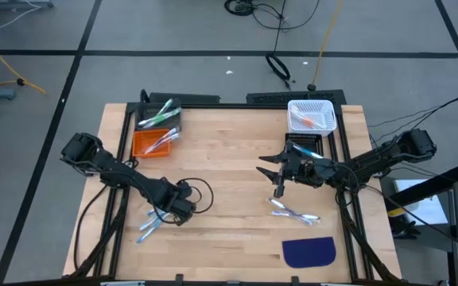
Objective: Pick & Place Toothbrushes
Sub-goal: Put the blue toothbrush into the black bin
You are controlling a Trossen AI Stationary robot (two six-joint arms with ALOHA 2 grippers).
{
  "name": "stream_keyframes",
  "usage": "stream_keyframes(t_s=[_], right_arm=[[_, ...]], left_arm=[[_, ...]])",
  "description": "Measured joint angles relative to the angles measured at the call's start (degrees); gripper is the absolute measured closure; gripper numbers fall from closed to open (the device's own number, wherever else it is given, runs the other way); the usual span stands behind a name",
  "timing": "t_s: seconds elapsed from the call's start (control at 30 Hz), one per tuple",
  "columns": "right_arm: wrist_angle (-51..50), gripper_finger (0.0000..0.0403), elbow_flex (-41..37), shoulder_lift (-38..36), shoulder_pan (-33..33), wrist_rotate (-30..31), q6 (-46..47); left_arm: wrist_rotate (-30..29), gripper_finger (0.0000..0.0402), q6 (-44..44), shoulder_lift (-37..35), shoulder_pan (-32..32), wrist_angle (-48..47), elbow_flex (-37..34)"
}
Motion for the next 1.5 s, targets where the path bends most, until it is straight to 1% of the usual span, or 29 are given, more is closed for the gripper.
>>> stream_keyframes(t_s=[0.2,0.27,0.5,0.67,0.77,0.87,0.97,1.07,1.17,1.43,1.5], right_arm=[[-0.1,0.0246,0.0,0.0,0.0,0.0,0.0],[-0.4,0.0246,0.0,0.0,0.0,0.0,0.0],[-1.8,0.0246,0.0,0.0,0.0,0.0,0.2],[-2.3,0.0246,0.0,0.0,0.0,-0.4,0.2],[-2.4,0.0246,0.0,0.0,0.0,-4.1,1.4],[-2.5,0.0246,0.0,0.0,0.0,-7.7,3.3],[-2.4,0.0246,0.0,0.5,0.0,-7.7,3.6],[-2.4,0.0246,0.0,1.3,0.0,-7.7,3.7],[-2.0,0.0246,0.0,2.7,0.0,-7.7,3.7],[3.0,0.0246,0.0,6.4,-0.5,-7.6,3.6],[4.4,0.0246,0.0,7.2,-0.8,-7.6,3.5]], left_arm=[[-5.8,0.0402,2.6,0.0,0.5,-7.9,6.7],[-7.9,0.0402,3.8,0.0,1.0,-9.3,8.9],[-13.8,0.0401,11.5,0.0,3.4,-8.8,15.7],[-19.2,0.0402,16.9,0.0,5.4,-8.2,19.8],[-22.1,0.0402,20.8,0.0,6.4,-7.0,22.3],[-24.3,0.0401,25.8,0.0,7.5,-3.2,24.1],[-24.5,0.0401,32.4,0.0,8.6,3.5,25.7],[-24.5,0.0401,40.0,0.0,9.6,12.6,25.9],[-24.4,0.0401,45.7,0.0,10.5,19.9,25.9],[-24.4,0.0401,54.1,0.0,12.6,33.1,25.9],[-22.9,0.0401,55.6,0.0,12.9,35.7,25.9]])
